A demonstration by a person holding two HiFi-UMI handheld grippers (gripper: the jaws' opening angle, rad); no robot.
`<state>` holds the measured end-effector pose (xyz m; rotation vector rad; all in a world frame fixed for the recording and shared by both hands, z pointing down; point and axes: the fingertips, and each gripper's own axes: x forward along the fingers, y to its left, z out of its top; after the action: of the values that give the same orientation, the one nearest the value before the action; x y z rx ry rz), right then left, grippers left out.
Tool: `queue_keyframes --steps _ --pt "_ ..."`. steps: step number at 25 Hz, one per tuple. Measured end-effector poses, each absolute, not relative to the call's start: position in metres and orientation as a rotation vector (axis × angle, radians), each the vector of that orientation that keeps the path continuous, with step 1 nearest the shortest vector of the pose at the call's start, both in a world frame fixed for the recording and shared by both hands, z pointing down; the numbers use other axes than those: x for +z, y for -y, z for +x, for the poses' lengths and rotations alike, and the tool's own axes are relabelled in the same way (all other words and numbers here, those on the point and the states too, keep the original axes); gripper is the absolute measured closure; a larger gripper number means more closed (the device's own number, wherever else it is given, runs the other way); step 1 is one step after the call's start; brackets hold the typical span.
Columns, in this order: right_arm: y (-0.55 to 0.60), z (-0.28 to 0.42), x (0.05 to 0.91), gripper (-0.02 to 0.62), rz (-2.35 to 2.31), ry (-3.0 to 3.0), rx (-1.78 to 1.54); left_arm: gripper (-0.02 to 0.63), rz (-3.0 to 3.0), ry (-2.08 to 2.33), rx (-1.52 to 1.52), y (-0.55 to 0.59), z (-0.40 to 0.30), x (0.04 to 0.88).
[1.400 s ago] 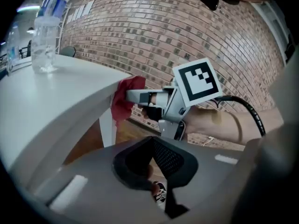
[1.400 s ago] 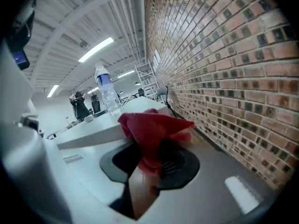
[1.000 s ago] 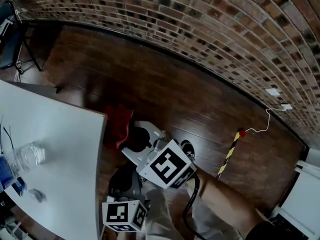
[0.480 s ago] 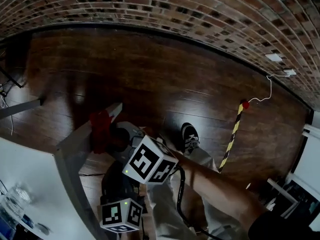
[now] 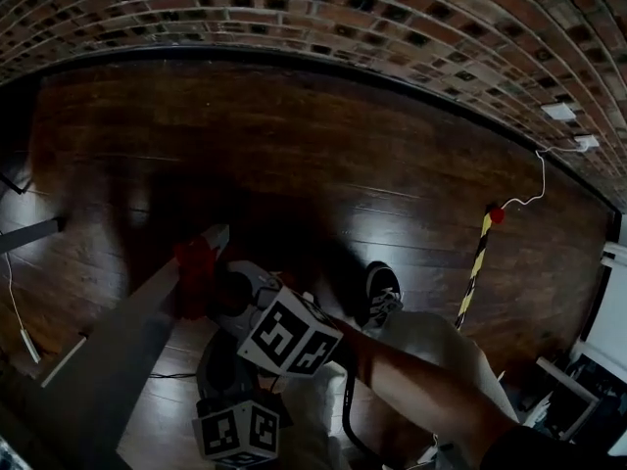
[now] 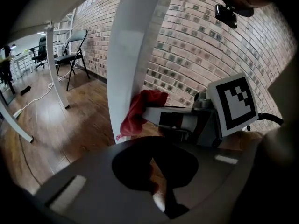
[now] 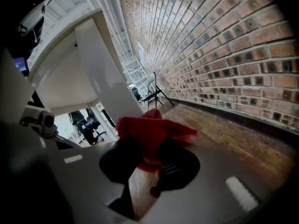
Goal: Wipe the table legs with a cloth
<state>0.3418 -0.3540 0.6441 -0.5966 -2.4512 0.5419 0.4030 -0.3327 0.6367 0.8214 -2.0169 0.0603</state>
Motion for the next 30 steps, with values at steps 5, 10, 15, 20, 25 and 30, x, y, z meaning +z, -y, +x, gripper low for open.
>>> queue_keyframes --steps 5,10,15,20,25,30 --pt "0.358 0.342 0.714 0.499 -0.504 2.435 0.73 0.606 0.769 2.022 0.092 0.328 0.401 0.68" --pt "0.358 0.343 0.746 0.499 -0.464 2.416 0.812 0.606 0.815 2.033 0.178 0.327 0.408 0.681" --pt "0.355 0.343 0.761 0.497 -0.556 2.439 0.879 0.606 0.83 2.041 0.154 0.337 0.415 0.701" --pt "0.358 0.346 0.804 0.497 -0.584 2.452 1.034 0.606 0.865 2.015 0.129 0.339 0.406 0.724" --pt "0.365 0.346 0.858 0.494 -0.562 2.43 1.172 0.606 0.865 1.945 0.069 0.329 0.391 0.771" --pt "0.362 0.347 0.932 0.492 -0.52 2.363 1.073 0.606 0.888 1.864 0.069 0.317 0.389 0.853"
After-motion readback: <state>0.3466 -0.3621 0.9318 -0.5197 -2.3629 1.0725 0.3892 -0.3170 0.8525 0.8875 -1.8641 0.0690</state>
